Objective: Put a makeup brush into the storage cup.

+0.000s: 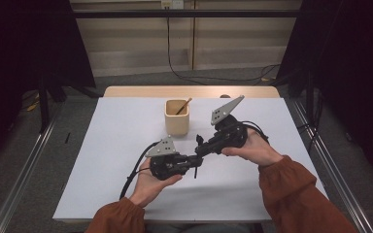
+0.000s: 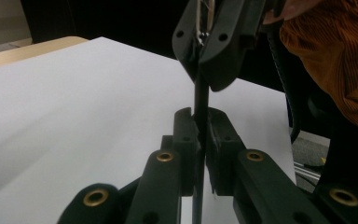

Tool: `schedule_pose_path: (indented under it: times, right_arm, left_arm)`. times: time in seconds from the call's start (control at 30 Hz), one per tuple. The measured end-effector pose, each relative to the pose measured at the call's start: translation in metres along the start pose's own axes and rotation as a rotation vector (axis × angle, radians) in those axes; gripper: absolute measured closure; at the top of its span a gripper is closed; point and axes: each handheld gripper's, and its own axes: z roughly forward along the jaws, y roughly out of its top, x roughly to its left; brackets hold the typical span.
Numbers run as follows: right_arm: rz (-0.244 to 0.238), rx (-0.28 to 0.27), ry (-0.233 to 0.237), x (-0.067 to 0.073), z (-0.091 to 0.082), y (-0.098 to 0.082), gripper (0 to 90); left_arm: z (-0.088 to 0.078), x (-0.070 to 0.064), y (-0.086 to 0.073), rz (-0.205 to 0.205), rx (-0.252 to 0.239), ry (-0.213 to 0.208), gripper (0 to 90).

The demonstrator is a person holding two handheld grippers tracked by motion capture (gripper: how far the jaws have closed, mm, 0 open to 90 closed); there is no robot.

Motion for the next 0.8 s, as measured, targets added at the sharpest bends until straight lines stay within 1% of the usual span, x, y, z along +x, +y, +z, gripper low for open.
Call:
schedule_pose_path:
  times: [0.07, 0.17, 0.2, 0.23, 0.27, 0.3, 0.53, 0.57, 0.73, 0.8]
  right_arm:
    - [0.001, -0.003, 0.001, 0.0, 0.0004, -0.0004, 85.5]
    - [0.001, -0.01, 0.002, -0.0004, 0.0009, -0.0008, 85.3]
    - [0.0, -0.013, 0.002, -0.0005, 0.0008, -0.001, 84.9]
    - [-0.001, -0.018, -0.004, -0.0007, 0.0006, -0.0013, 84.1]
    - [-0.001, -0.025, 0.0, -0.0011, 0.0002, -0.0016, 82.3]
    - [-0.001, -0.029, -0.001, -0.001, 0.0002, -0.0019, 80.7]
    - [0.003, -0.05, -0.025, -0.0008, -0.001, -0.0039, 69.5]
    - [0.0, -0.057, -0.029, -0.0009, -0.0012, -0.0043, 66.6]
    - [0.014, -0.089, -0.063, -0.0016, -0.0026, -0.0057, 53.9]
    - [0.015, -0.098, -0.065, -0.0022, -0.0032, -0.0068, 49.9]
  left_arm:
    - [-0.0001, 0.0, -0.0002, 0.001, 0.002, -0.002, 85.4]
    - [-0.0011, 0.0001, 0.0001, 0.012, 0.004, 0.007, 85.6]
    - [-0.0017, -0.0003, 0.0003, 0.023, 0.0, 0.022, 85.6]
    - [-0.0024, 0.0001, 0.0005, 0.022, -0.004, 0.027, 85.6]
    - [-0.0025, 0.0008, 0.0006, 0.02, -0.003, 0.022, 85.7]
    - [-0.0028, 0.0013, 0.0005, 0.02, -0.003, 0.029, 85.7]
    - [-0.0032, 0.0021, 0.0004, 0.022, 0.001, 0.024, 85.7]
    - [-0.0033, 0.0023, 0.0004, 0.022, 0.002, 0.026, 85.8]
    - [-0.0057, 0.0042, 0.001, 0.018, 0.0, 0.033, 85.7]
    - [-0.0069, 0.0047, 0.0013, 0.014, -0.004, 0.036, 85.7]
